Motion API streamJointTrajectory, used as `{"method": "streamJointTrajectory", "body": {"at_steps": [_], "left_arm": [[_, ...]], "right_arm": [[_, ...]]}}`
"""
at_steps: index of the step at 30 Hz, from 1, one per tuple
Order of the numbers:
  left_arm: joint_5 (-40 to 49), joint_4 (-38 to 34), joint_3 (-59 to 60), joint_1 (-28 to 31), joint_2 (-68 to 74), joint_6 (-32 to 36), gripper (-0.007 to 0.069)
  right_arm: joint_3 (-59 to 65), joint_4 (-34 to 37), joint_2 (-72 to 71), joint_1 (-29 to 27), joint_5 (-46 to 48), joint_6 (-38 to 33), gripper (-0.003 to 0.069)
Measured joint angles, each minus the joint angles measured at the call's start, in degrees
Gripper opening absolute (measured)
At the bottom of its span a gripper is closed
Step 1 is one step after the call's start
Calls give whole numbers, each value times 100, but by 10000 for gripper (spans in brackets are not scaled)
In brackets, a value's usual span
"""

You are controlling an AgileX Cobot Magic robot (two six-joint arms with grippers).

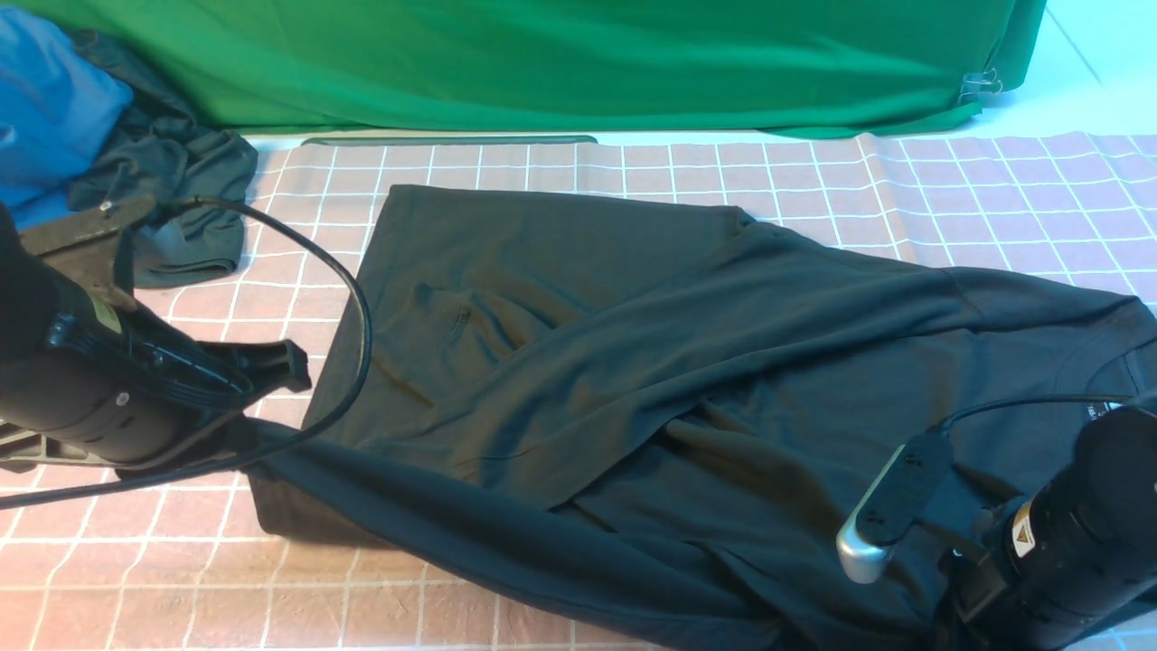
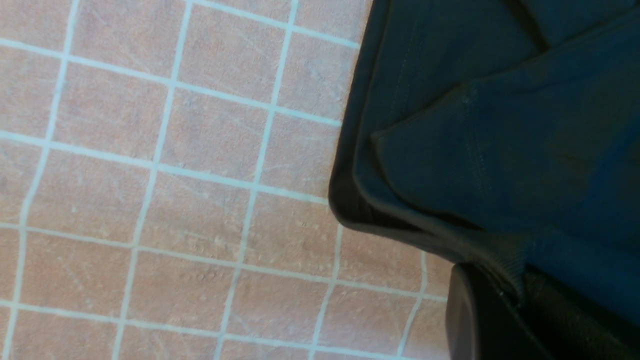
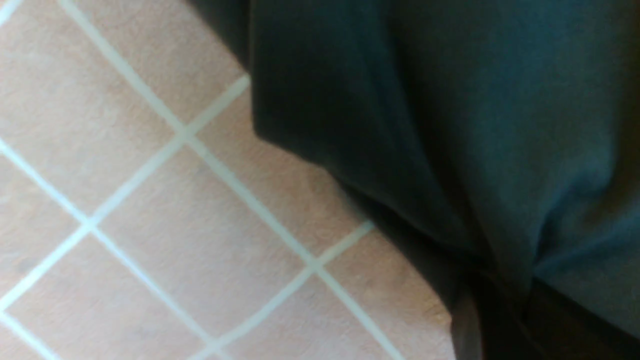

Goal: Fold a long-sleeved shirt over a pink coffee tablecloth.
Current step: 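Grasp the near edge of the shirt at its hem and shoulder corners, then fold the black garment in half by bringing its near edge over to the far edge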

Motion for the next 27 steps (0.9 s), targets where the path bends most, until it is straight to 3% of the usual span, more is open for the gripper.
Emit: {"method": "streamJointTrajectory", "body": {"at_steps": [6, 14, 27], "left_arm": [[-264, -19, -7, 0, 15, -273, 43], [-359, -24, -286, 0, 438, -362, 43], [-437, -79, -1809, 0, 1749, -426, 43]], "right_arm": [[-654, -86, 35, 0, 928, 0, 64], [-1039, -441, 35, -44, 1142, 157, 63], [-2072, -455, 224, -1195, 1018, 158, 62]]}}
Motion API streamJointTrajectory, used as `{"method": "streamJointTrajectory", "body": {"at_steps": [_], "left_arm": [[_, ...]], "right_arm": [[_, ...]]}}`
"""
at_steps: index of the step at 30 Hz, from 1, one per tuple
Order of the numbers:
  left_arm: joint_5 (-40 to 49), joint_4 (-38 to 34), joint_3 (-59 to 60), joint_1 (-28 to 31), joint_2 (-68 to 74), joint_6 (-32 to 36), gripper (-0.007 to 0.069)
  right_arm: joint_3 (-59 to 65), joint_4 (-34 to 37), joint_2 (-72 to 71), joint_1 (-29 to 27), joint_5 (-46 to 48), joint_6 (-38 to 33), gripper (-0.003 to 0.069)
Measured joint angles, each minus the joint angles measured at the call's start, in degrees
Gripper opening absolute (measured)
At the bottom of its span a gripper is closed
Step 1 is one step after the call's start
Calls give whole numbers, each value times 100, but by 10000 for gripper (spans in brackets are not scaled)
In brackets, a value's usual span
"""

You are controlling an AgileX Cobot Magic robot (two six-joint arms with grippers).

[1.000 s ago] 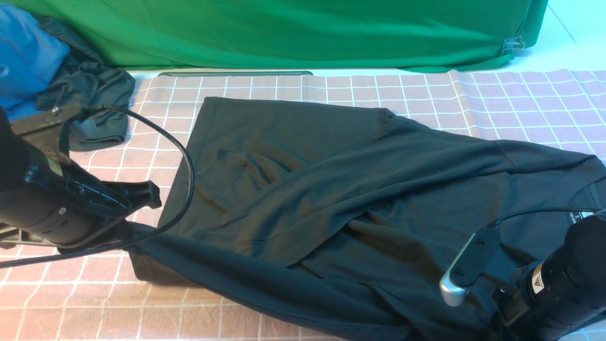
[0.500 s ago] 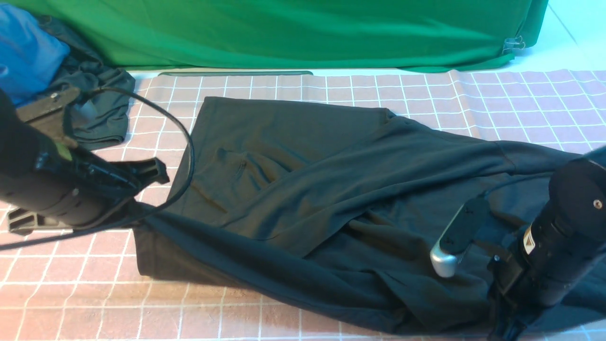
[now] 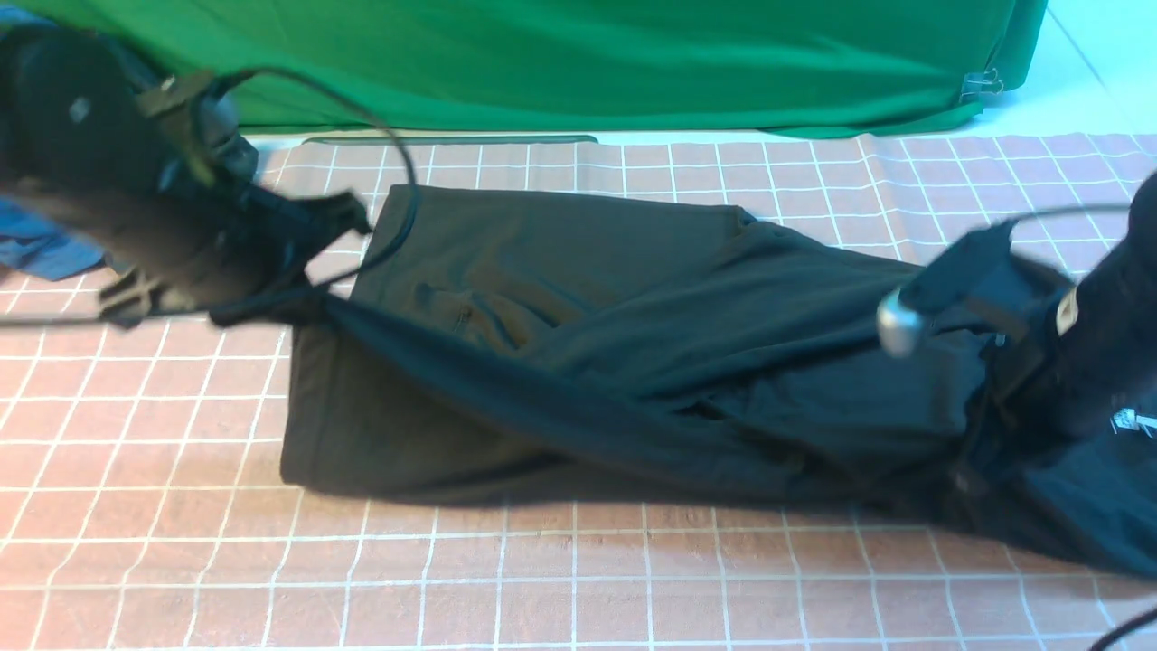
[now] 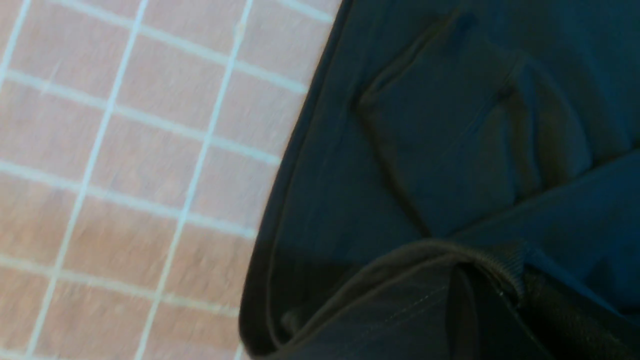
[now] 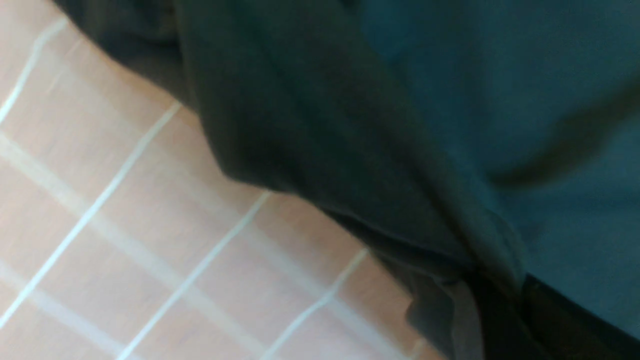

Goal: Fold a long-sleeved shirt over a pink coffee tablecloth.
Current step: 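Fold the black garment in half by bringing its near edge over to the far edge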

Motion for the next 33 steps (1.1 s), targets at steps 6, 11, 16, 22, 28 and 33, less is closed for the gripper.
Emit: {"method": "streamJointTrajectory", "body": {"at_steps": [6, 11, 16, 22, 28, 33], "left_arm": [[0, -78, -990, 0, 847, 0, 43], [0, -92, -1843, 0, 1604, 0, 43], [0, -92, -2516, 0, 2279, 0, 43], [-77, -92, -3128, 0, 2865, -24, 43], [-378, -86, -3382, 0, 3166, -82, 43], [-415, -71, -3392, 0, 3305, -88, 43]], "right_arm": [[-618, 6, 520, -379, -6, -2, 62], [-1280, 11, 1053, -591, 5, -2, 62], [-1868, 16, 1540, -758, 5, -2, 62], [-2491, 13, 2224, -942, -99, -2, 62], [-2786, 13, 2664, -980, -574, -2, 62], [-2821, 6, 2762, -980, -1016, 72, 135]]}}
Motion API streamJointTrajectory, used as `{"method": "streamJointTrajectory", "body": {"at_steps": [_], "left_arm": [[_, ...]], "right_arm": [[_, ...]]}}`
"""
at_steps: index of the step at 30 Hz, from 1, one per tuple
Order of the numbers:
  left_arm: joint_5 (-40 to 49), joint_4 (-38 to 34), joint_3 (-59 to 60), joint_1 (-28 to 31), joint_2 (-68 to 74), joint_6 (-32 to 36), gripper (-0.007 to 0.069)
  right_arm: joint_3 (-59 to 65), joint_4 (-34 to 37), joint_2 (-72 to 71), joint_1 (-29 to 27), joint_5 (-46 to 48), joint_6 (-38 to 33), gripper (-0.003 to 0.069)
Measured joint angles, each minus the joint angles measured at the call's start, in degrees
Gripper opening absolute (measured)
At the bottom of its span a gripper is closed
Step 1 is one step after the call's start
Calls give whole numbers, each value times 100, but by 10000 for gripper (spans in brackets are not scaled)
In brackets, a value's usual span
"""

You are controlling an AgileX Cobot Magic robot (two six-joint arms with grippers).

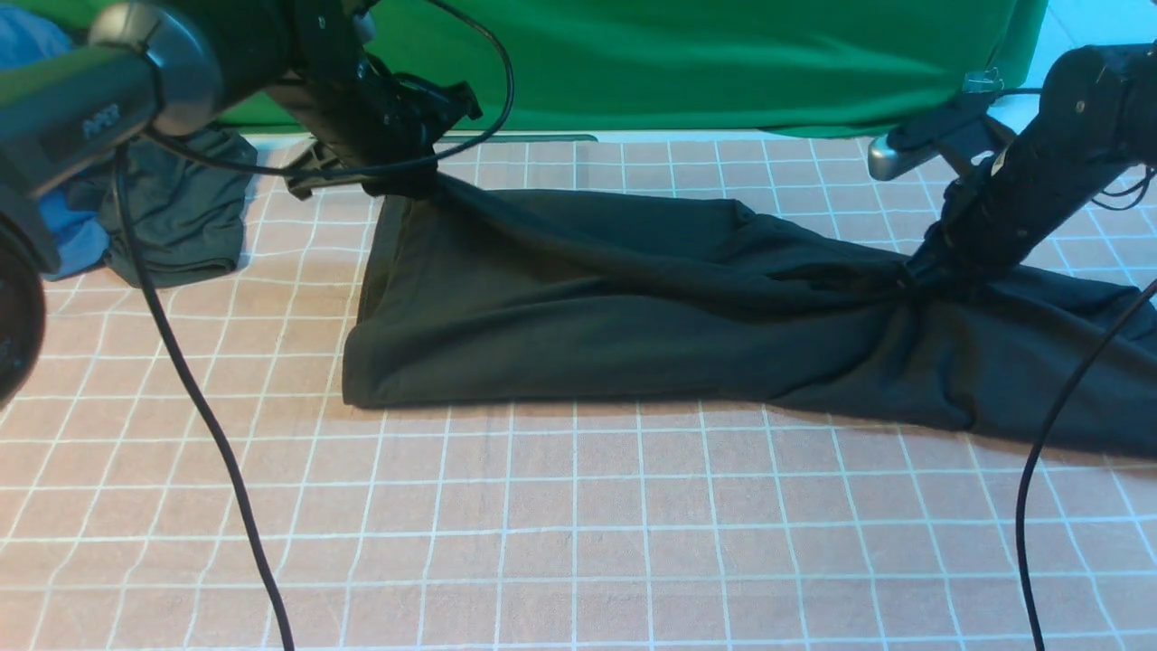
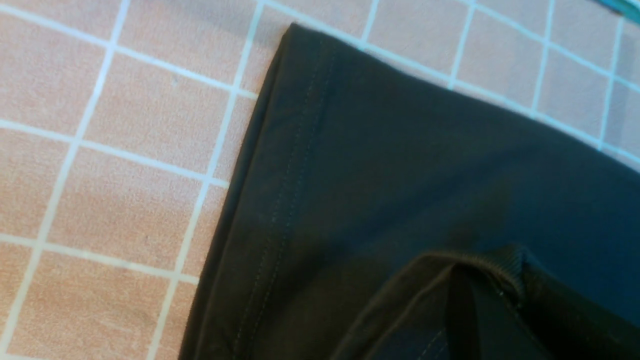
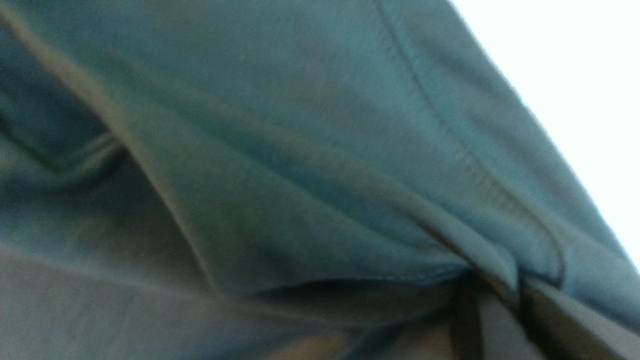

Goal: Fold a long-sleeved shirt over a pink coffee tablecloth.
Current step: 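Fold the black garment in half by bringing its near edge over to the far edge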

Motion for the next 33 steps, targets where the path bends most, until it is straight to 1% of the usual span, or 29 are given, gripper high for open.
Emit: {"method": "streamJointTrajectory", "body": {"at_steps": [1, 3, 5, 6, 8, 10, 12, 13, 14, 16, 19, 22, 25, 28, 33], "left_arm": [[0, 0, 0, 0, 14, -7, 43], [0, 0, 0, 0, 13, -18, 43], [0, 0, 0, 0, 13, -32, 43], [14, 0, 0, 0, 13, -69, 43], [42, 0, 0, 0, 13, -67, 43], [49, 0, 0, 0, 13, -67, 43], [87, 0, 0, 0, 13, -67, 43], [87, 0, 0, 0, 13, -67, 43], [118, 0, 0, 0, 13, -67, 43], [162, 0, 0, 0, 13, -67, 43], [208, 0, 0, 0, 13, -67, 43], [243, 0, 0, 0, 13, -61, 43], [250, 0, 0, 0, 13, -45, 43], [250, -12, 0, 0, 13, 54, 43], [250, -19, 0, 0, 13, 67, 43]], "right_arm": [[-32, -6, 0, 0, -64, 96, 174], [-83, -16, -86, 0, -126, 319, 302], [-117, -16, -237, 0, -78, 445, 392], [-124, -16, -292, 7, -45, 504, 411], [-129, 50, -542, 50, 213, 682, 416], [-135, 213, -755, 152, 586, 635, 381], [-156, 338, -834, 269, 875, 418, 332], [-156, 350, -842, 304, 948, 356, 328], [-156, 397, -843, 410, 1128, 152, 307], [-128, 441, -794, 587, 1335, -154, 301], [-122, 447, -646, 768, 1429, -452, 329], [-114, 435, -432, 856, 1257, -600, 386], [-114, 430, -293, 875, 1047, -730, 426], [-113, 416, -238, 910, 839, -916, 443], [-113, 416, -238, 971, 560, -1303, 448]]}}
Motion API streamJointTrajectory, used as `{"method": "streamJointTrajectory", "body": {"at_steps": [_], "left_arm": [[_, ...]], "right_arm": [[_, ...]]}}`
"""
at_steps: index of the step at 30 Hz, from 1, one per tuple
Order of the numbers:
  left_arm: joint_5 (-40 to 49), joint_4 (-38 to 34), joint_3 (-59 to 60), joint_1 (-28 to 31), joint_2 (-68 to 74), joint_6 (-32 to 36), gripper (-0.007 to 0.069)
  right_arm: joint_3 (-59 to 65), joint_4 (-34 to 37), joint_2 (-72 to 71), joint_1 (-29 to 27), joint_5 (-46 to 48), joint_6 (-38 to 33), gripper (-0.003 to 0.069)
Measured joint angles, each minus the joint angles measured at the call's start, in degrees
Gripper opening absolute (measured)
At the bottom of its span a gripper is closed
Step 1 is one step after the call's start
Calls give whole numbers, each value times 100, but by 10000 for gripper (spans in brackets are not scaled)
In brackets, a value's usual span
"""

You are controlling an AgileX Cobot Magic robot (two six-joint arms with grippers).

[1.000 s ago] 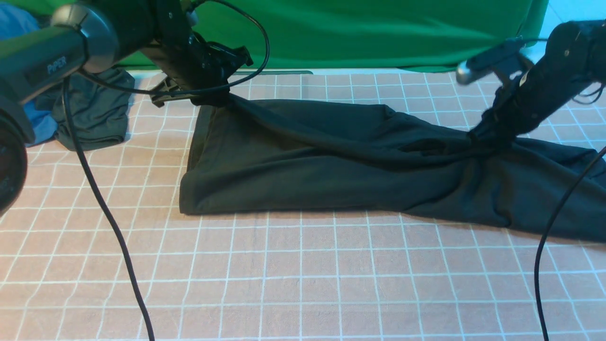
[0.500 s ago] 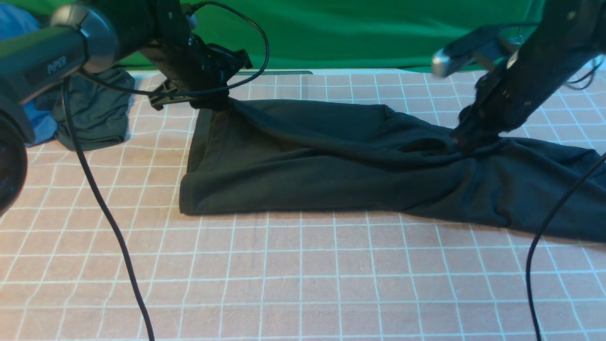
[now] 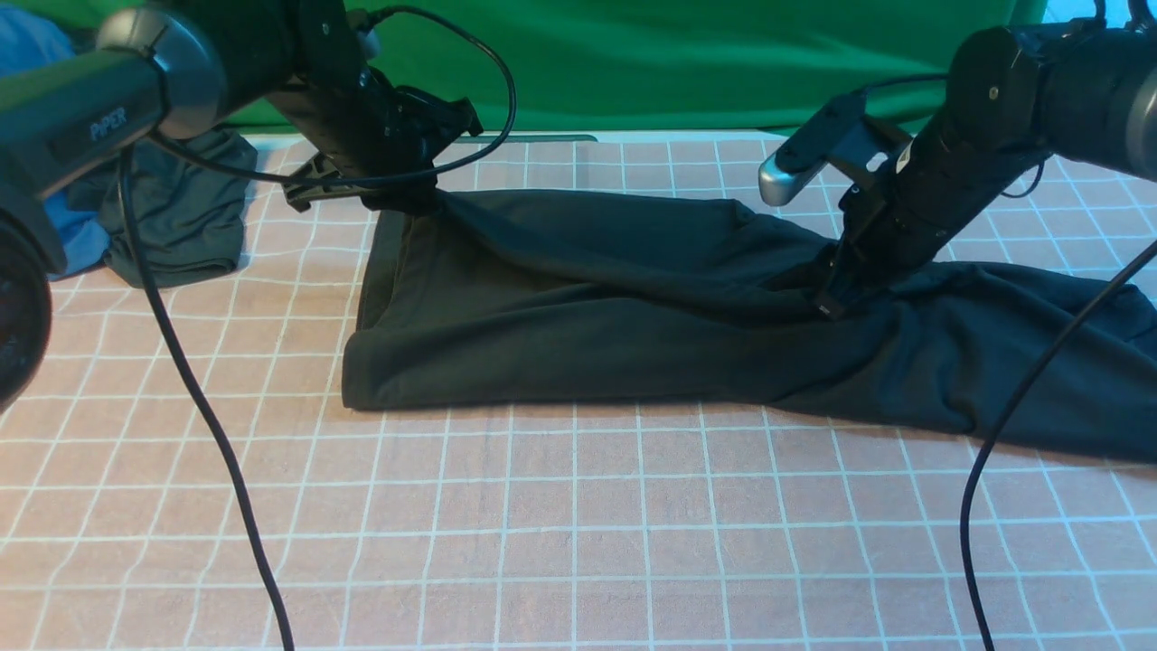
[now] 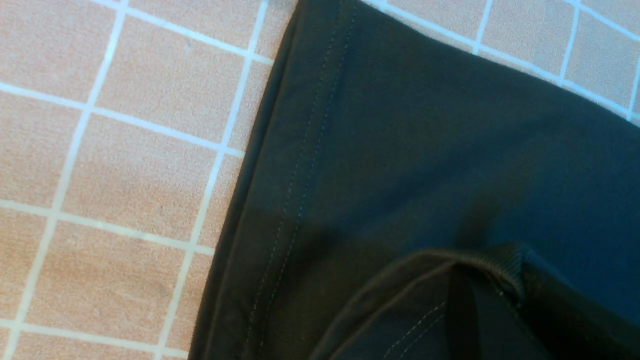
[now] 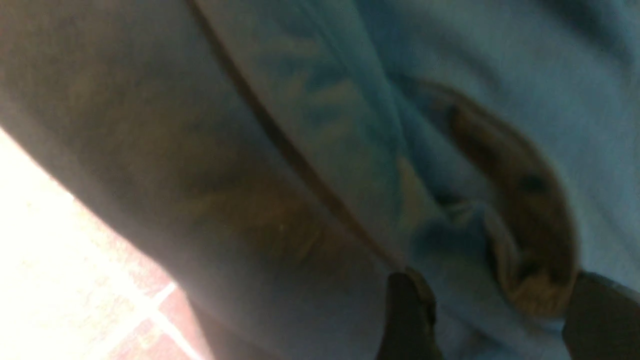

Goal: Fold a long-sleeved shirt over a pink coffee tablecloth.
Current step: 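Fold the black garment in half by bringing its near edge over to the far edge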

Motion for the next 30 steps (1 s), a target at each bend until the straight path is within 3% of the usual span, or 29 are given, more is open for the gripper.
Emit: {"method": "streamJointTrajectory", "body": {"at_steps": [14, 18, 19, 21, 23, 30], "left_arm": [[-82, -106, 0, 0, 0, 132, 43], [-82, -106, 0, 0, 0, 186, 43], [-82, -106, 0, 0, 0, 186, 43], [-82, -106, 0, 0, 0, 186, 43], [-108, -106, 0, 0, 0, 186, 43], [-320, -106, -66, 0, 0, 191, 43]], "right_arm": [[0, 0, 381, 6, -119, -217, 432], [0, 0, 383, 6, -326, -92, 303], [0, 0, 383, 6, -379, -77, 199], [0, 0, 374, 6, -449, -73, 87], [0, -24, 351, 6, -521, -65, 57], [0, -268, 201, 6, -874, -58, 54]]}}
